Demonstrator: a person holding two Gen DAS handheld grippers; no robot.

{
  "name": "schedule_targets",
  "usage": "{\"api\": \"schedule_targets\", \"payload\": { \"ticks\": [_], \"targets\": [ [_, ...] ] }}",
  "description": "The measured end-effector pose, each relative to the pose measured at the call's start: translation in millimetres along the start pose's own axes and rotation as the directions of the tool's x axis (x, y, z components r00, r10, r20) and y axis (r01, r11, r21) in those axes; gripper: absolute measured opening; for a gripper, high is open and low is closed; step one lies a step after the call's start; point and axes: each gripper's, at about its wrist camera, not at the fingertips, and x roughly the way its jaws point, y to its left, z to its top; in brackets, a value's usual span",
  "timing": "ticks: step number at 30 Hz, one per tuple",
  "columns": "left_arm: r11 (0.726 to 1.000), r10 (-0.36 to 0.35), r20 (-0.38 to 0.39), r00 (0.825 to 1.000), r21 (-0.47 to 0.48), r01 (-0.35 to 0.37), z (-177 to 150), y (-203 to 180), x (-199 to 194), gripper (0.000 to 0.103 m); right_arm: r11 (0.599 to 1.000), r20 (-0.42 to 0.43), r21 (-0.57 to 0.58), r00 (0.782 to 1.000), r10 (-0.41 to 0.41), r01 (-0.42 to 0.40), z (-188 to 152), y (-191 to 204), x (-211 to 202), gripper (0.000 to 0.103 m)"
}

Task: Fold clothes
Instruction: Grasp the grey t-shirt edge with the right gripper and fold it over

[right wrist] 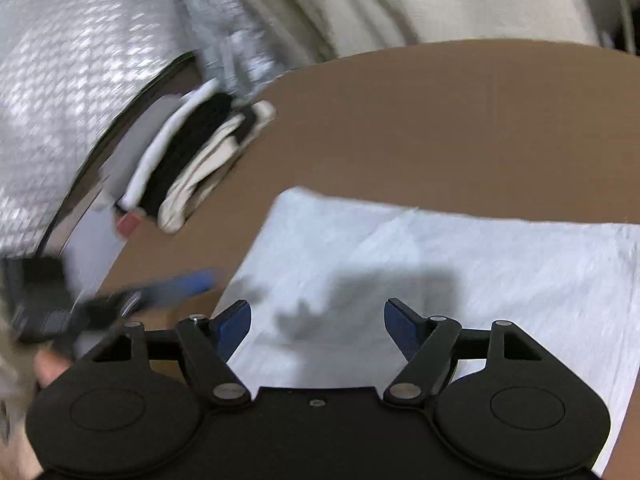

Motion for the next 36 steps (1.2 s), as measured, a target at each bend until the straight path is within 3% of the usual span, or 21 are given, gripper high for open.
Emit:
{"api": "schedule_targets", "payload": {
  "ticks": [2,3,6,9,11,12,13,14,18,21,23,24,26,28,30,34,36],
  "targets": [
    [0.992,0.112,-0.026,0.993,0.059,-0.110,-8,5,-3,0.068,0.999,0.011,0.029,1.000,-0.018,0.018,19,-14,17,0.079],
    [0.990,0.133,-0.041,0.990,0.048,-0.131,-15,10,-2,0.068,0.999,0.010,0.024,0.999,-0.033,0.033,25,-19,27,0.079],
    [0.989,0.150,-0.099,0.984,0.010,-0.150,-33,27,13,0.066,0.996,0.014,0.011,0.996,-0.088,0.088,43,-35,57,0.080],
    [0.987,0.156,-0.109,0.982,0.062,-0.150,-41,24,24,0.066,0.989,0.001,0.139,0.999,-0.046,0.045,40,-61,81,0.080],
    [0.988,0.138,-0.096,0.986,0.076,-0.131,-40,25,26,0.066,0.973,0.009,0.229,1.000,0.029,-0.030,28,-75,94,0.080],
    [0.989,0.127,-0.088,0.988,0.083,-0.120,-39,22,29,0.066,0.966,0.014,0.251,0.998,0.058,-0.059,23,-79,100,0.070],
    [0.990,0.120,-0.079,0.990,0.090,-0.112,-39,22,30,0.066,0.971,0.013,0.227,0.998,0.069,-0.070,22,-76,105,0.020],
    [0.990,0.114,-0.072,0.991,0.096,-0.107,-37,21,32,0.066,0.978,0.014,0.196,0.997,0.074,-0.075,21,-71,107,0.012],
    [0.989,0.096,-0.079,0.992,0.124,-0.086,-36,20,26,0.068,0.997,0.182,-0.014,0.980,0.076,-0.075,28,-19,57,0.010],
    [0.980,0.073,-0.145,0.987,0.192,-0.044,-42,14,39,0.068,0.985,0.177,-0.104,0.977,-0.118,0.137,30,-4,53,0.010],
    [0.973,0.049,-0.200,0.979,0.231,-0.002,-48,8,50,0.068,0.968,0.069,-0.093,0.971,-0.228,0.233,29,-19,77,0.014],
    [0.968,0.056,-0.216,0.975,0.250,0.000,-52,5,56,0.068,0.967,0.012,-0.062,0.969,-0.246,0.246,28,-29,87,0.024],
    [0.961,0.078,-0.222,0.972,0.275,-0.014,-57,1,61,0.068,0.976,-0.050,0.062,0.977,-0.208,0.210,30,-50,94,0.030],
    [0.964,0.076,-0.216,0.973,0.267,-0.016,-58,5,59,0.068,0.970,-0.062,0.165,0.983,-0.171,0.179,35,-58,83,0.055],
    [0.981,0.054,-0.216,0.975,0.194,-0.011,-53,14,55,0.068,0.958,-0.070,0.222,0.983,-0.173,0.184,31,-56,63,0.065],
    [0.995,0.070,-0.157,0.985,0.079,-0.058,-42,34,43,0.068,0.937,-0.106,0.313,0.986,-0.127,0.155,-15,-52,27,0.078],
    [0.996,0.083,-0.131,0.988,0.040,-0.079,-37,40,41,0.068,0.902,-0.108,0.414,0.991,-0.084,0.121,-46,-53,18,0.079]
  ]
}}
